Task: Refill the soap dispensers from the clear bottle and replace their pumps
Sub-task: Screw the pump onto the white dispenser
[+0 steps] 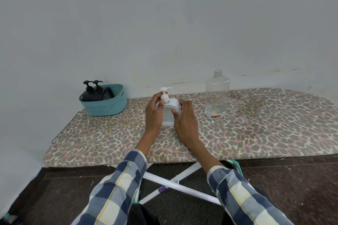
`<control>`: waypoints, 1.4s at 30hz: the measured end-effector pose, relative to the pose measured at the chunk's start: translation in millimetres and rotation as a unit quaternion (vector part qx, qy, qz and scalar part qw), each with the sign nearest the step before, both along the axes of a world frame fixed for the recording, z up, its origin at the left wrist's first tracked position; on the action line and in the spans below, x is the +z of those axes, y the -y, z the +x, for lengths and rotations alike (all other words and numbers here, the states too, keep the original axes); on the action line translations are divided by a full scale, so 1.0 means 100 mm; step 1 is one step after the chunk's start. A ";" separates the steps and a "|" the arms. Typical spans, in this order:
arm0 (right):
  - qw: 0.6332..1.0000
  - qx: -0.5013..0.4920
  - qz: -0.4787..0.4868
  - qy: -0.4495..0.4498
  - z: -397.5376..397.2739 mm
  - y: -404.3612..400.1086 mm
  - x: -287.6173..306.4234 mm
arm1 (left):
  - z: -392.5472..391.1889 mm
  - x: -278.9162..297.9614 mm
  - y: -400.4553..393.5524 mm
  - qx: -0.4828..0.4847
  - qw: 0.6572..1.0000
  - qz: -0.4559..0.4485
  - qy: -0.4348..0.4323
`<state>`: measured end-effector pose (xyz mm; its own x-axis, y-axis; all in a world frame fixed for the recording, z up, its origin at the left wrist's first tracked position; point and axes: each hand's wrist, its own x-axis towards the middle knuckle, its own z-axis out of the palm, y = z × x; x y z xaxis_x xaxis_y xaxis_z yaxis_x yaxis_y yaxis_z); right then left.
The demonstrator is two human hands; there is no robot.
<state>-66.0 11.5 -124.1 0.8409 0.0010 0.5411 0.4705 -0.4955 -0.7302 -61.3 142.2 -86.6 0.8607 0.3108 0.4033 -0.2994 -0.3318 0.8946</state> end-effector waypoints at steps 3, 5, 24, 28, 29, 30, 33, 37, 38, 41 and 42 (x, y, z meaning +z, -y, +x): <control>1.000 0.002 0.001 0.000 -0.01 0.00 0.00 | -0.02 -0.01 0.03 -0.007 0.999 -0.040 0.009; 1.000 0.004 0.003 -0.002 -0.01 0.00 0.00 | -0.02 0.01 0.04 -0.003 0.999 -0.051 0.008; 0.998 0.037 0.038 0.045 -0.01 0.02 0.03 | -0.09 -0.22 0.02 0.046 0.991 0.101 0.073; 0.994 0.095 0.037 0.032 0.11 -0.04 0.32 | -0.06 -0.21 0.00 0.045 0.992 0.105 0.060; 0.992 0.111 0.051 0.004 0.15 -0.04 0.41 | -0.07 -0.22 0.00 0.045 0.992 0.100 0.059; 0.988 0.132 0.069 -0.029 0.19 -0.02 0.50 | -0.07 -0.23 0.00 0.044 0.993 0.095 0.061; 0.979 0.170 0.092 -0.072 0.28 0.00 0.64 | -0.07 -0.25 -0.03 0.036 0.994 0.082 0.063; 0.982 0.145 0.108 -0.053 0.25 -0.06 0.60 | -0.06 -0.28 -0.03 0.038 0.992 0.096 0.073; 0.983 0.137 0.111 -0.045 0.25 -0.09 0.57 | -0.06 -0.28 -0.02 0.039 0.992 0.093 0.074; 0.988 0.127 0.085 -0.031 0.25 -0.10 0.52 | -0.05 -0.30 -0.02 0.037 0.992 0.089 0.085; 0.988 0.130 0.075 -0.033 0.26 -0.08 0.51 | -0.04 -0.31 -0.02 0.036 0.992 0.089 0.087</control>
